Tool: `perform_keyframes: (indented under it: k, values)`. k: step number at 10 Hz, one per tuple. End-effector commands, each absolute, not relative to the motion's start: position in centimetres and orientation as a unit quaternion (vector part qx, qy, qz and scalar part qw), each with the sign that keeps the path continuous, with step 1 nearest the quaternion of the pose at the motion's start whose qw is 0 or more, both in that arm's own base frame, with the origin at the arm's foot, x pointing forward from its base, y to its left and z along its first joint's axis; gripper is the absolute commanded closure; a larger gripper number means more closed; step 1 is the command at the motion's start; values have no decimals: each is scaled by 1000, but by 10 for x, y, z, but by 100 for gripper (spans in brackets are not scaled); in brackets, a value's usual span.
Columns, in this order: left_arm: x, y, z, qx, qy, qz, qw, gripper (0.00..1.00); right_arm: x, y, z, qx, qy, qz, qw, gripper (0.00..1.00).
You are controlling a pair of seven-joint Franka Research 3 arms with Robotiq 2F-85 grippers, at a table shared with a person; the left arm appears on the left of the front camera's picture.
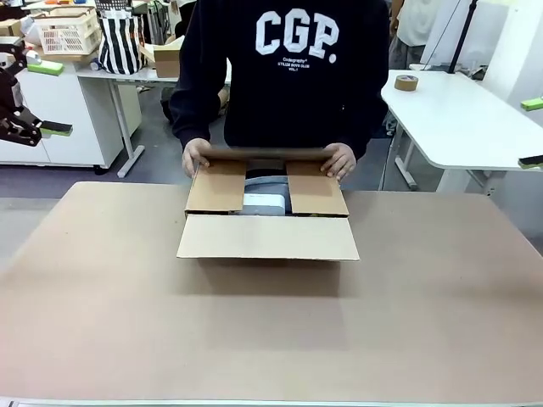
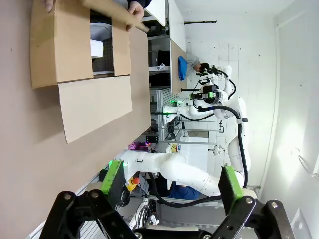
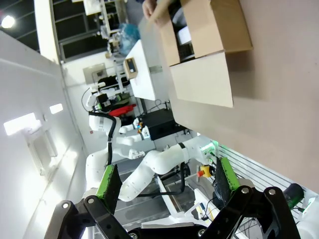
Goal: Pack the gift set into the box.
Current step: Press and hold the closed box until the human finishes sealing it.
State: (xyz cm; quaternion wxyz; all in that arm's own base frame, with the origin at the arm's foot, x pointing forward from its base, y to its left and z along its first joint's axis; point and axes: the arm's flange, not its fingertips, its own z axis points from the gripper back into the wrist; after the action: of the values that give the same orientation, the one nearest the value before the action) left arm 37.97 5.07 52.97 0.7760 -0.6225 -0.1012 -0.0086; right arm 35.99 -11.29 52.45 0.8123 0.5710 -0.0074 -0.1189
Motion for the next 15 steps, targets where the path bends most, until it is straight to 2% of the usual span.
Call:
perform_keyframes:
  k: [1, 15]
  values:
    - [378, 53, 529, -622, -99, -17, 776, 0, 360, -114, 527, 577, -12, -110, 810, 0]
    - [378, 53, 529, -622, -99, -17, 776, 0, 360, -114, 527, 577, -12, -110, 810, 0]
